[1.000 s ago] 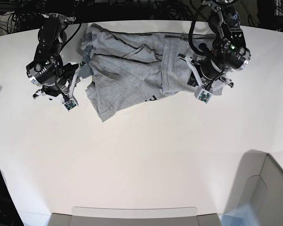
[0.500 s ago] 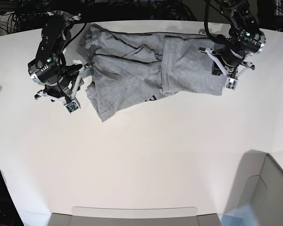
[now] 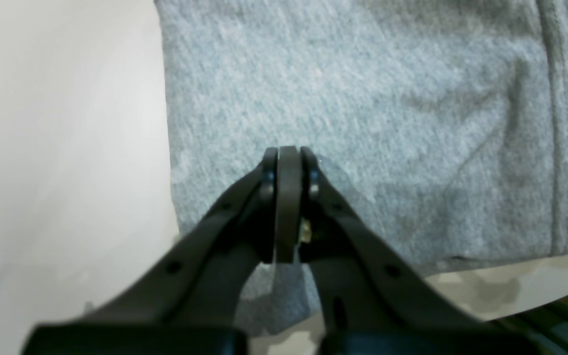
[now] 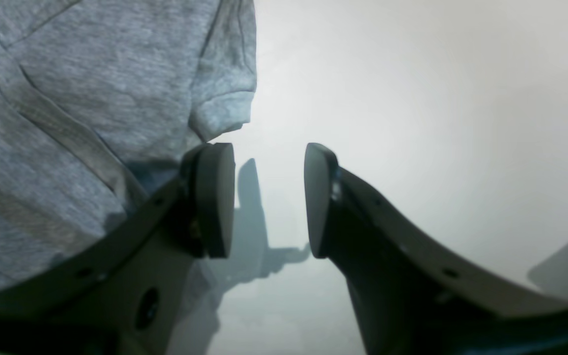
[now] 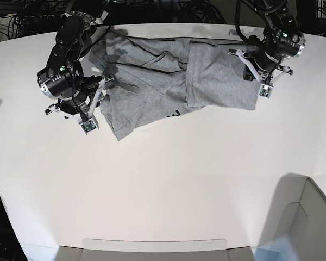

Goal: Fold the T-shirt properly
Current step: 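Grasp the folded shirt edge with the right gripper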

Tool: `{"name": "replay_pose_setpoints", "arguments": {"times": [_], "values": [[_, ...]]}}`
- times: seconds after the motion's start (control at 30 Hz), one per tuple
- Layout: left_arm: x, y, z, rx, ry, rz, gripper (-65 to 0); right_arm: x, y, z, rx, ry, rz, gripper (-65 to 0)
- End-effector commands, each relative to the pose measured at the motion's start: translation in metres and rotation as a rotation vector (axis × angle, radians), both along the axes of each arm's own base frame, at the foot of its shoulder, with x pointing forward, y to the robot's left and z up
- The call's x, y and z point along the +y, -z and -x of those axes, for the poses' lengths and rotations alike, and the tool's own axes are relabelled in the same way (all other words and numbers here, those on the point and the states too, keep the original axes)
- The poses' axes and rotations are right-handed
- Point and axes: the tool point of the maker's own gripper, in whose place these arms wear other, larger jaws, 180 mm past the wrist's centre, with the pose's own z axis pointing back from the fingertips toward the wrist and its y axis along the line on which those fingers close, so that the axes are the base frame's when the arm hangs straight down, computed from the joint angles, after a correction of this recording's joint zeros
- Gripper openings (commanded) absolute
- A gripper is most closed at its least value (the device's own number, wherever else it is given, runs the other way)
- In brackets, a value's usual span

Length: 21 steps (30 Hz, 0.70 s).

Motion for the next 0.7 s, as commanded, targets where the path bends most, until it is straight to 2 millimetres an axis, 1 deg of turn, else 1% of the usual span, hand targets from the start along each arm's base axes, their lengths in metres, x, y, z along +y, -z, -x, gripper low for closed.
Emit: {"name": "replay_pose_setpoints", "arguments": {"times": [0.0, 0.17, 0.27, 0.37, 0.67], "values": [[-0.001, -0.007, -0.005, -0.032, 0.009, 0.002, -65.0, -0.001, -0.008, -0.005, -0.027, -0.008, 0.009, -41.0], [-0.002, -0.007, -0.005, -0.030, 0.009, 0.003, -65.0, 0.002, -0.006, -0.003, -0.021, -0.015, -0.004, -41.0], [-0.002, -0.004, 0.000, -0.018, 0.009, 0.003, -65.0, 0.009, -0.005, -0.001, -0.024, -0.032, -0.043, -41.0], [0.000, -0.005, 0.000, -0.019, 0.005, 0.000, -65.0, 0.015, -0.006, -0.001, -0.032, -0.050, -0.077, -41.0], [0.000, -0.005, -0.001, -0.022, 0.003, 0.001, -65.0, 0.016, -0.006, -0.001, -0.033, -0.052, -0.080, -41.0]]}}
